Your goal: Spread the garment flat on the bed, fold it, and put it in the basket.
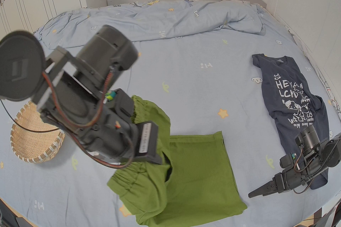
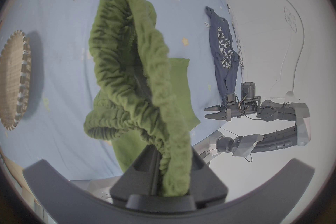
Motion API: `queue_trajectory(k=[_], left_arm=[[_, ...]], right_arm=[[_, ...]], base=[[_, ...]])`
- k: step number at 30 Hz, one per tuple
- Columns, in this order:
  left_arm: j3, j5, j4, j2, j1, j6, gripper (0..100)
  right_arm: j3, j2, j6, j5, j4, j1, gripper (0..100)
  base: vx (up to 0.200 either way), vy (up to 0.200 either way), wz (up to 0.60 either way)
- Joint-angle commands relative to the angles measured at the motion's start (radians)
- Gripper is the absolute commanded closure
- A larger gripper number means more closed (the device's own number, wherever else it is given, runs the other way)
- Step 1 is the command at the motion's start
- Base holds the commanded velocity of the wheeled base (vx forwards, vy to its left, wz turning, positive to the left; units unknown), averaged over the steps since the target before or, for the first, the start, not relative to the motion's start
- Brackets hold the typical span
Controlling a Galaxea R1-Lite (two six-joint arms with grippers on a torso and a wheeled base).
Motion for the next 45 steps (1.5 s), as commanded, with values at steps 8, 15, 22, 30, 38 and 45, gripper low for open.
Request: queue_trajectory(k=[8,15,22,30,38,45], left_arm=[[-0.058,0.066,-0.128,0.165,-0.108,-0.115,100],[-0.058,0.08,-0.217,0.206,-0.153,-0.2,100],[-0.057,0.085,-0.363,0.274,-0.183,-0.277,0],[-0.044,0.166,-0.421,0.321,-0.174,-0.307,0],[0.055,0.143,-0.426,0.214,-0.114,-0.304,0],[0.335,-0.098,-0.53,-0.039,0.076,-0.224,0]], right_arm=[[0.004,0.003,0.0,-0.001,-0.006,0.0,0],[0.005,0.004,0.0,-0.002,-0.006,0.0,0],[0.005,0.0,0.0,-0.002,-0.006,-0.001,0],[0.005,-0.002,0.0,-0.002,-0.006,-0.001,0],[0.001,-0.039,0.0,-0.004,-0.02,-0.03,0],[-0.119,-0.238,0.072,-0.01,-0.027,-0.058,0]], base=[[0.0,0.0,0.0],[0.0,0.0,0.0],[0.0,0.0,0.0],[0.0,0.0,0.0],[0.0,0.0,0.0],[0.0,0.0,0.0]])
